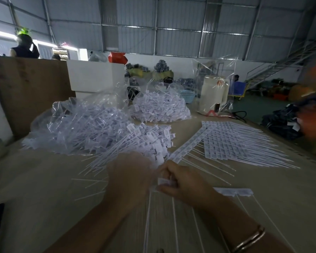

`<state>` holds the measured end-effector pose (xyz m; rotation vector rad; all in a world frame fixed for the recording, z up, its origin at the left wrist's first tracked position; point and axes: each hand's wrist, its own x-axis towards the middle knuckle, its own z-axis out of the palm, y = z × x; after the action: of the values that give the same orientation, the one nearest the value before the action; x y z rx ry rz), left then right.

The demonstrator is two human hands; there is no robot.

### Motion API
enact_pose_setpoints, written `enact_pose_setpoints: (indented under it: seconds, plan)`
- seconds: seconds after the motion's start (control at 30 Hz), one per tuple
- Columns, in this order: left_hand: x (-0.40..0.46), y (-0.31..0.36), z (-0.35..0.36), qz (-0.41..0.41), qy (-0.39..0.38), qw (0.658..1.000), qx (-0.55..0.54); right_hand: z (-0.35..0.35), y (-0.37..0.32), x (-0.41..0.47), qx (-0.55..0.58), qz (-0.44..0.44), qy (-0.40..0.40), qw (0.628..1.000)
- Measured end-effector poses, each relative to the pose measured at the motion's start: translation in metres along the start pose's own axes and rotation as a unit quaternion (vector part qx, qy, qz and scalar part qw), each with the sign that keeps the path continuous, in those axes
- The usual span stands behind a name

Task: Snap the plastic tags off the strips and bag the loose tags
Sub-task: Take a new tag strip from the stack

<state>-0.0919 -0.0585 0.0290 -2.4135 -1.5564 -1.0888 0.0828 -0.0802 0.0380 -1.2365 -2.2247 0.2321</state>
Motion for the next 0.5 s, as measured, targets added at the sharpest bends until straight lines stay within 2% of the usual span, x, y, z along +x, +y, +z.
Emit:
enact_pose_setpoints:
  seconds: [0.1, 0.23, 0.33, 0.43, 0.5]
  plan:
    - [-0.003, 0.002, -0.002, 0.045, 0.02, 0.998, -0.032, 0.005, -0.004, 0.005, -0.018, -0.036, 0.026, 0.999]
    - [-0.002, 0.004, 0.009, 0.059, -0.093, 0.994, -0.016, 0.008, -0.004, 0.005, -0.004, -0.043, 0.03, 0.999]
    - [0.002, 0.001, 0.011, 0.03, -0.053, 0.994, -0.086, -0.001, 0.002, 0.002, 0.029, -0.016, 0.012, 0.999]
    - [0.001, -0.005, 0.011, 0.018, -0.005, 0.997, -0.077, -0.015, 0.013, -0.004, 0.038, 0.02, -0.022, 0.999]
    - [0.0, -0.005, 0.011, 0.011, -0.016, 0.998, -0.067, -0.018, 0.014, -0.005, 0.013, 0.016, -0.035, 0.999]
